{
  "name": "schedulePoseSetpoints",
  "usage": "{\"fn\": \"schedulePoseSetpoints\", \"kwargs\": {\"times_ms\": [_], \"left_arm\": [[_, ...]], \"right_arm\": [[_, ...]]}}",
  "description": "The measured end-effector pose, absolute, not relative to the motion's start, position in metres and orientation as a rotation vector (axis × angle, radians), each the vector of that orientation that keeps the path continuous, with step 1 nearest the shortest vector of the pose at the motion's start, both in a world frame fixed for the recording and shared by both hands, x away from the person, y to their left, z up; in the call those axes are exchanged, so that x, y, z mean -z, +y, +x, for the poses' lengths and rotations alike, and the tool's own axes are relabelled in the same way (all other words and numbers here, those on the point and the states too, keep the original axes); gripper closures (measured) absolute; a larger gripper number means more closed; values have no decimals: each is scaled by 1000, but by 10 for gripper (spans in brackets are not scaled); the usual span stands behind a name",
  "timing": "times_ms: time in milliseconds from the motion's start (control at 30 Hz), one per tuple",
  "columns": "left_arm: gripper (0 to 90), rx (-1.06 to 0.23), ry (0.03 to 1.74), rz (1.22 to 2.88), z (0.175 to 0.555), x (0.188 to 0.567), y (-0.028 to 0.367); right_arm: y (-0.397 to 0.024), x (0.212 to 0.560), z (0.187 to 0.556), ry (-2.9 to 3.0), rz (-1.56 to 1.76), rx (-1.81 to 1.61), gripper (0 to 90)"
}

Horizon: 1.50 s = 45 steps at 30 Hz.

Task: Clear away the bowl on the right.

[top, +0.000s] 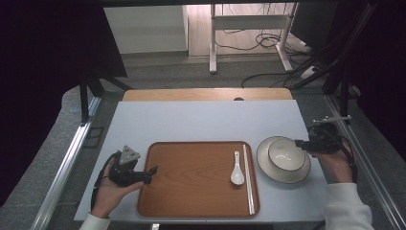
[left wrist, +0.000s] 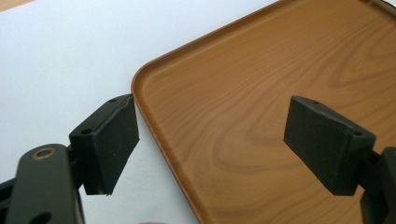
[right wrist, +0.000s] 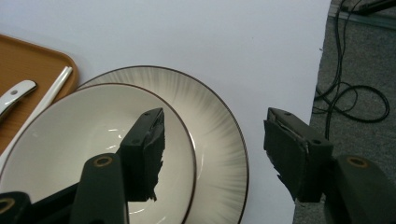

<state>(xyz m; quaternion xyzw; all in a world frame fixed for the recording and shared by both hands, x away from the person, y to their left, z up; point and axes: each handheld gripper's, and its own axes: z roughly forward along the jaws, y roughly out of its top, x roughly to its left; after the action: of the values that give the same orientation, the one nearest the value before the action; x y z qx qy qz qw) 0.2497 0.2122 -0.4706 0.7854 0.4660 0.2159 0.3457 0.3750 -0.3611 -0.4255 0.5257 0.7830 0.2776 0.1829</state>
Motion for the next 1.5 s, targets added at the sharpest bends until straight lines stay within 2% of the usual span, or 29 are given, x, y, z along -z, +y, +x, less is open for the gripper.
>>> {"fn": "schedulePoseSetpoints", "kwargs": {"times_ms": [300, 500, 867, 967, 1500], "left_arm": [[172, -560, 1208, 2045, 250, 472, 211], [172, -560, 1210, 2041, 250, 472, 211], [172, -559, 1209, 2047, 249, 472, 212], [172, -558, 1210, 2047, 249, 472, 212], [172, -559, 1210, 2047, 249, 472, 212]], "right_arm": [[-366, 440, 381, 2255, 1529, -728, 396], [-362, 451, 386, 2309, 1543, -684, 456], [-355, 468, 390, 2441, 1554, -644, 664], [-354, 469, 391, 2470, 1557, -670, 757], [-355, 462, 389, 2450, 1576, -750, 827]]}}
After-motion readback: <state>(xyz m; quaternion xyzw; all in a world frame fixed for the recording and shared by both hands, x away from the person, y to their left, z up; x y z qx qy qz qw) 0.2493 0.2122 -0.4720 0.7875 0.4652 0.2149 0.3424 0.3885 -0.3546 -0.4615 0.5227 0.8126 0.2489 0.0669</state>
